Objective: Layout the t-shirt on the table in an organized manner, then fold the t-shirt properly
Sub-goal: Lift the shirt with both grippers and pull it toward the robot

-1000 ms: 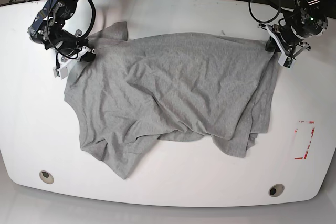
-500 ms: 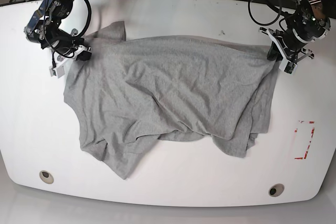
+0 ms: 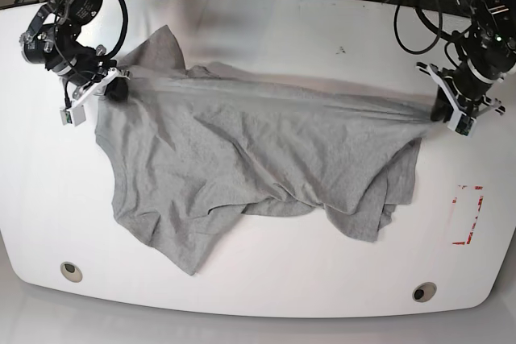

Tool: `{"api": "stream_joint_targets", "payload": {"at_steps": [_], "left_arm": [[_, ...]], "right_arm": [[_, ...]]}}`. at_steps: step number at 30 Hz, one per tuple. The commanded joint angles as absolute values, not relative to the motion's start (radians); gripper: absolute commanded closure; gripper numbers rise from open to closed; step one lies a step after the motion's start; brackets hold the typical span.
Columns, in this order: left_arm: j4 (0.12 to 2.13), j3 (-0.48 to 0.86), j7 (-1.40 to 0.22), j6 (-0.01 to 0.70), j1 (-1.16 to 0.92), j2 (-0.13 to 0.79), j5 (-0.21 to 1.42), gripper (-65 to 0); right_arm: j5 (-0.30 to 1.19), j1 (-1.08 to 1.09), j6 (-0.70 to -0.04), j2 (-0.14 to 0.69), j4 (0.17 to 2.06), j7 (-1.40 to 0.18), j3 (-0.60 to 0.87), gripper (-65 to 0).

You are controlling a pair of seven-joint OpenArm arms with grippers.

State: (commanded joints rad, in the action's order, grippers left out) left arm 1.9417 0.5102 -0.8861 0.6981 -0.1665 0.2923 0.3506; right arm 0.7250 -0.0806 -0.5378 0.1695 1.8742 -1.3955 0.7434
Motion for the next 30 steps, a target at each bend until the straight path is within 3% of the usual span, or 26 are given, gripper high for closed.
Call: {"api": "stream_joint_targets", "payload": {"at_steps": [17,30], "left_arm": [[1.933,0.472,-0.886,0.698,0.321,0.343,0.348,-3.8],[1.84,0.271,-0.886,0.698,0.65,0.364,0.219,-4.2]], "right_arm": [[0.717,0.229,-0.541,0.306,1.868,-1.394,0.638,0.0],[0.708,0.61,-0.539,0.415,1.554,-1.342,0.466,0.0]]}}
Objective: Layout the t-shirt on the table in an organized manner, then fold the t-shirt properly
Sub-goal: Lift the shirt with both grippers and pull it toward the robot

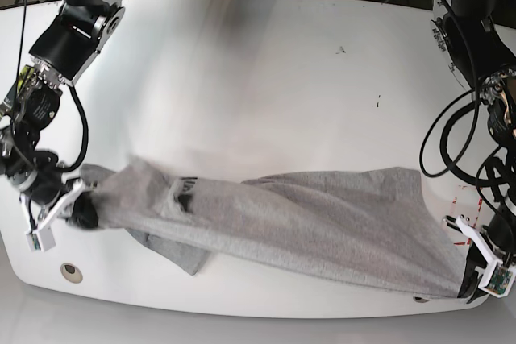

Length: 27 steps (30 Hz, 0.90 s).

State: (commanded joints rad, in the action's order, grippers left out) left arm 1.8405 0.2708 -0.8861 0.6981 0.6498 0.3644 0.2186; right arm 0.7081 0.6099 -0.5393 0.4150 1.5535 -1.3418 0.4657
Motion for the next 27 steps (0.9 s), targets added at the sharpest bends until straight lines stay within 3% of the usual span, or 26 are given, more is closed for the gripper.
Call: {"api": "stream_joint_targets", "payload": {"at_steps": [11,15,27], "left_arm": [[1.705,0.257,-0.886,0.698,0.941,0.372,0.193,-4.2],[1.618,0.251,-0.886,0.698,1.043,0.415,0.194,-4.2],[1.392,0.191,-0.883,0.698,1.299,0.42,0.197,-4.2]], "right_arm": [[0.654,0.96,-0.545,0.461,1.311,-1.271,0.268,0.0],[0.654,1.082,-0.545,0.473,1.205,-1.204,0.17,0.0],[0.654,1.271,-0.545,0.473,1.073,-1.132,0.031,0.0]]}}
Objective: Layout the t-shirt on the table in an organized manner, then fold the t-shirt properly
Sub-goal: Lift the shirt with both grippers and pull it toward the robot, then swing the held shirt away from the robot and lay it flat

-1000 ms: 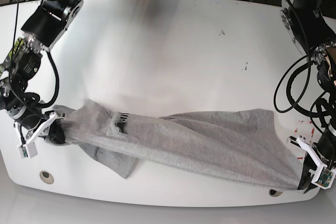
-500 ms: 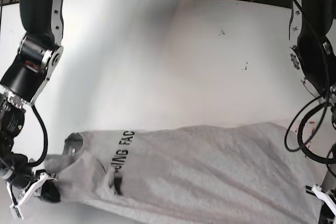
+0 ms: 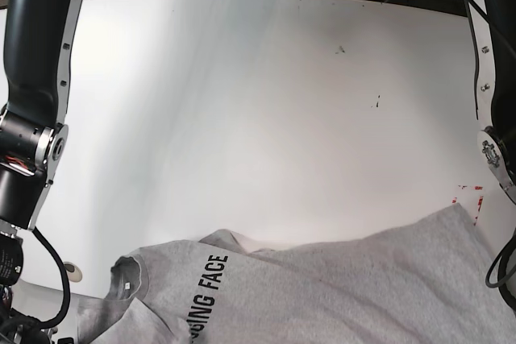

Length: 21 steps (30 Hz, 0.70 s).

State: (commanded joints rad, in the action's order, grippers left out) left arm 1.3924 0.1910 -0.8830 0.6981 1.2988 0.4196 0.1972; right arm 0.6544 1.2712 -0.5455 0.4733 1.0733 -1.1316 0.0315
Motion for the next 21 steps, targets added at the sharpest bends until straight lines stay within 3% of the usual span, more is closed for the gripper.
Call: {"api": "stream_joint_targets", "payload": {"at_steps": [9,17,21], "left_arm": [[1.394,0.133,-0.897,0.698,1.307,0.418,0.199,-4.2],[1.541,0.176,-1.069,0.698,1.102,0.415,0.231,-4.2],[1.643,0.202,-1.145,0.698,0.966,0.415,0.262,-4.0]], "right_arm": [[0.661,1.221,-0.545,0.487,1.079,-1.164,0.025,0.0],[0.797,0.997,-0.535,0.55,1.208,-1.204,0.051,0.0],[0.881,0.86,-0.475,0.564,1.267,-1.268,0.116,0.0]]}}
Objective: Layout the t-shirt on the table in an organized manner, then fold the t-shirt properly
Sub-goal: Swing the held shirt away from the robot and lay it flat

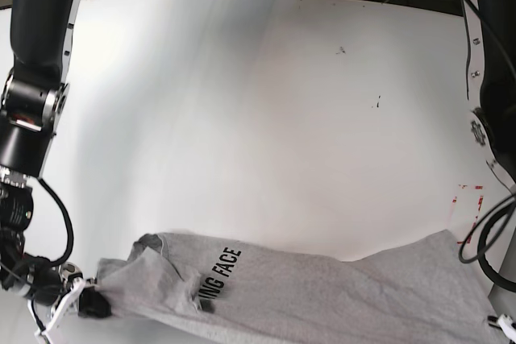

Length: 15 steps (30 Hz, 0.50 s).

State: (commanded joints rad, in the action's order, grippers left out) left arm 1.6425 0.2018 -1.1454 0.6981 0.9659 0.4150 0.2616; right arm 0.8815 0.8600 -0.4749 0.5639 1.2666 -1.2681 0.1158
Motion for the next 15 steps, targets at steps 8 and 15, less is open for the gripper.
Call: {"api": "stream_joint_targets", "payload": {"at_steps": [8,15], "left_arm": [[1.821,0.275,-1.187,0.698,0.659,0.415,0.309,-3.9],[1.824,0.404,-1.187,0.698,0.406,0.417,0.366,-3.9]], "right_arm": [[0.975,0.587,-0.435,0.565,1.356,-1.3,0.217,0.0],[1.076,0.36,-0.432,0.562,1.357,-1.311,0.291,0.0]]}}
